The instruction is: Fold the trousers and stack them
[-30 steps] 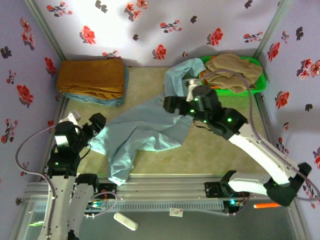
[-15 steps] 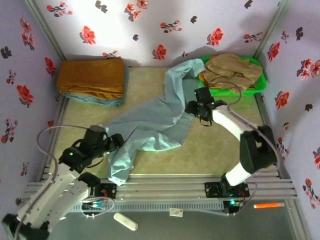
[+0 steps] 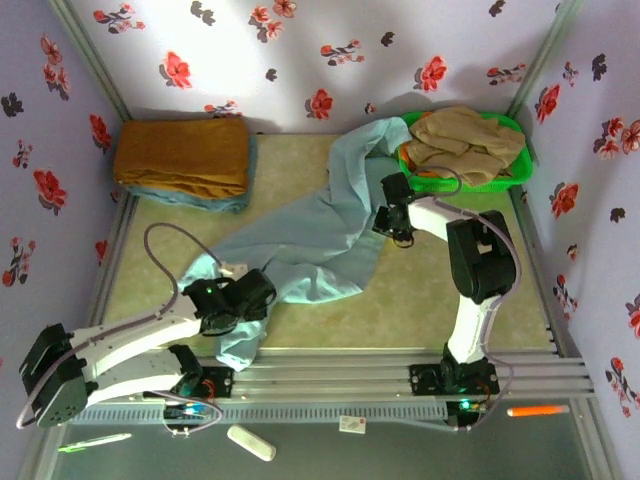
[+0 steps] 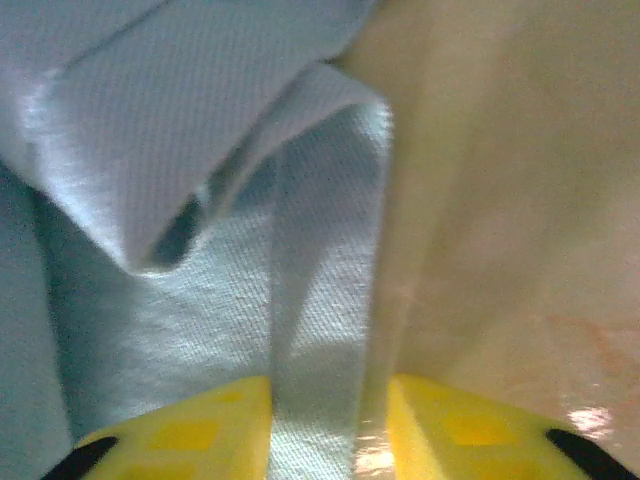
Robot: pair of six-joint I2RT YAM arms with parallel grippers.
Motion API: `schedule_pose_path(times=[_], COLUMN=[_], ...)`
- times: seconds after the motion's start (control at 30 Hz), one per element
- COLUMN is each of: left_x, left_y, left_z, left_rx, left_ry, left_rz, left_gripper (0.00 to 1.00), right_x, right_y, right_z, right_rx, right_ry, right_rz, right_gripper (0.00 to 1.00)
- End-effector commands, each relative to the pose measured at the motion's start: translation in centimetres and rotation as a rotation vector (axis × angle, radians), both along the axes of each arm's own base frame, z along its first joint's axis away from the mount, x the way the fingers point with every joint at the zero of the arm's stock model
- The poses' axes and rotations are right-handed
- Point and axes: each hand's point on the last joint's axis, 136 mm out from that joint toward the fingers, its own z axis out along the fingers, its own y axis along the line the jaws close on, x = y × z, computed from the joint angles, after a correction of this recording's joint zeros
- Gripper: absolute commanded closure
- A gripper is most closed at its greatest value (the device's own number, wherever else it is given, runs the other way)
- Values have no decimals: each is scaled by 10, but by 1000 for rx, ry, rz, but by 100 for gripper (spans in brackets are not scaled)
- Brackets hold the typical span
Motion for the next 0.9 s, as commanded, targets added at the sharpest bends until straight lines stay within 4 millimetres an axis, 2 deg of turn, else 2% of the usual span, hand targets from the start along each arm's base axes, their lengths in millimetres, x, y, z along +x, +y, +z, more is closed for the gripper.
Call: schedule_pose_path(times=[0.0, 0.03, 0.13, 0.23, 0.3, 0.47, 0.6, 0.7, 0.87], left_x=[5, 6, 8, 8, 9, 9, 14, 21, 28], left_y=[12, 14, 18, 22, 24, 36, 37, 35, 30], left_z=[9, 12, 24, 34, 42, 58, 86, 123, 194], left_rx=[25, 29, 34, 37, 29, 33, 35, 42, -10], left_ry=[-64, -74, -99, -116, -132, -155, -196, -261, -383], left_rz=[31, 28, 21, 16, 15, 18, -18, -66, -133], left_gripper=[48, 57, 75, 93, 100, 100, 100, 100, 100], right_x=[1, 1, 2, 1, 0, -10, -26, -42, -74], right_y=[14, 14, 13, 12, 10, 2, -16, -30, -58], right_z=[-18, -17, -11, 3, 13, 34, 63, 98, 181], right_rx=[15, 10, 22, 30, 27, 29, 22, 14, 0], right_ry=[27, 27, 13, -26, -51, -116, -212, -298, -481], right_rz=[62, 67, 70, 63, 55, 23, -41, -75, -116], right_gripper=[78, 84, 99, 100, 100, 100, 100, 100, 100])
